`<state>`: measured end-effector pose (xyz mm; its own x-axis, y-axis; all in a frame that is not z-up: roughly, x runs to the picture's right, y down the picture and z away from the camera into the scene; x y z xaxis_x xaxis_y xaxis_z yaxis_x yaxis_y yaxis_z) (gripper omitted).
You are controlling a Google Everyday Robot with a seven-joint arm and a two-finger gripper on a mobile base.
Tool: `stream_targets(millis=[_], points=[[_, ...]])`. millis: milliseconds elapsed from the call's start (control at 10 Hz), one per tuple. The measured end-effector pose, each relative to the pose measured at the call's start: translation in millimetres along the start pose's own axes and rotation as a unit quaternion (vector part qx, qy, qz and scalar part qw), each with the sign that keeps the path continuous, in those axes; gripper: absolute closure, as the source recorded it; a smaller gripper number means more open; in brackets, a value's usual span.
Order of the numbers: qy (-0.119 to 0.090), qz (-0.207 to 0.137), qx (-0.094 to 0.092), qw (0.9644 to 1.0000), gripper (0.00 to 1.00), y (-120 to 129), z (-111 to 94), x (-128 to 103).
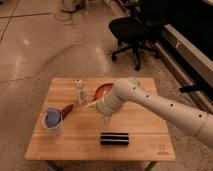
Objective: Place the bottle in the ceramic bowl
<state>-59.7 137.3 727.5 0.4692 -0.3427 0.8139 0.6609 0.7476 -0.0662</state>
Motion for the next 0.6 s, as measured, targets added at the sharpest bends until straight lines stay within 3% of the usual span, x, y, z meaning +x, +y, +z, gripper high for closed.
stream_targets(millis=[300,500,600], points=[[0.0,0.0,0.0,1.0,0.2,-0.2,-0.3,0.6],[0.009,-0.006,-0.008,0.9999,0.2,0.3,-2.1,15.6],[0.018,-0.011,-0.011,0.9997,0.2,-5.2,-6.1,34.1]])
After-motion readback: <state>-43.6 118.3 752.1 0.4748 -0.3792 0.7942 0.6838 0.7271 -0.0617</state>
